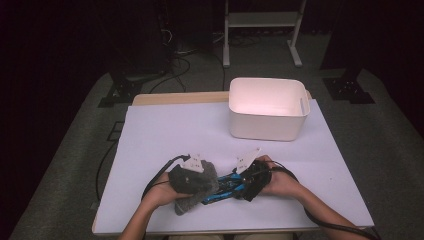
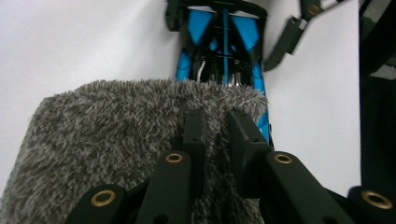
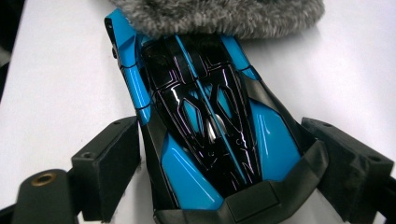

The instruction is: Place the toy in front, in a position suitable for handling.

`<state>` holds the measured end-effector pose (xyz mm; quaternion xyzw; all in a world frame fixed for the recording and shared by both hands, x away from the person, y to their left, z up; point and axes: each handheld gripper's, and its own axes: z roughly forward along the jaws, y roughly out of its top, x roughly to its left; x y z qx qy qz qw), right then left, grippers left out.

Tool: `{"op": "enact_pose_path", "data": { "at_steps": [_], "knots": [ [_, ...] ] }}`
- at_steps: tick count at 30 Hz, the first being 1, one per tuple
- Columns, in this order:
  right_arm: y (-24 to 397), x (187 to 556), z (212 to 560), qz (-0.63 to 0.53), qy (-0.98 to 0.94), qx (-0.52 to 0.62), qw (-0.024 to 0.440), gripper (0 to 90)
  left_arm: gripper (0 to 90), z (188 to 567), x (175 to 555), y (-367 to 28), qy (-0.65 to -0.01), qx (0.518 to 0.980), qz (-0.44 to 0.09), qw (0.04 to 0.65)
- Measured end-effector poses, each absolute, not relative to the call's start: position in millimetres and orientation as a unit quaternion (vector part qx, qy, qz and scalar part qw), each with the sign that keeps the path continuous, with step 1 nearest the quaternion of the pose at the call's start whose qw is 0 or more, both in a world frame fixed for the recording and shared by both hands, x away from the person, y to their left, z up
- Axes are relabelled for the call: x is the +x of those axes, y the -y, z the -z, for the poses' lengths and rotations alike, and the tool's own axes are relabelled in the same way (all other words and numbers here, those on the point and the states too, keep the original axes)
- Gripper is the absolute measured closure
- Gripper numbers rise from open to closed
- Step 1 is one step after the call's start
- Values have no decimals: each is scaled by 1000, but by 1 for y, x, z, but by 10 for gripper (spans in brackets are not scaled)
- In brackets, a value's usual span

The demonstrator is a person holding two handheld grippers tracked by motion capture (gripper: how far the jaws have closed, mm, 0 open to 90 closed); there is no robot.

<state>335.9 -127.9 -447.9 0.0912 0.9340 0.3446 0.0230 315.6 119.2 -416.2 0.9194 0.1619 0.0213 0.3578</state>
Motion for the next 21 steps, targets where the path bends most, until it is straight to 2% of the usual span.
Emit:
{"op": "enact_pose_path", "data": {
  "at_steps": [4, 6, 8, 12, 21],
  "knots": [
    [134, 326, 449, -353, -925, 135, 33, 155, 781, 414, 320, -113, -159, 922, -30, 350],
    [141, 325, 445, -372, -911, 176, 10, 199, 781, 410, 323, -109, -159, 922, -34, 351],
    [145, 325, 444, -380, -904, 197, 3, 202, 781, 406, 327, -104, -155, 923, -38, 349],
    [149, 324, 449, -380, -904, 194, 5, 191, 781, 406, 333, -93, -148, 930, -31, 335],
    [156, 346, 435, -384, -904, 180, -54, 201, 781, 412, 333, -90, -151, 929, -16, 336]
  ]
}}
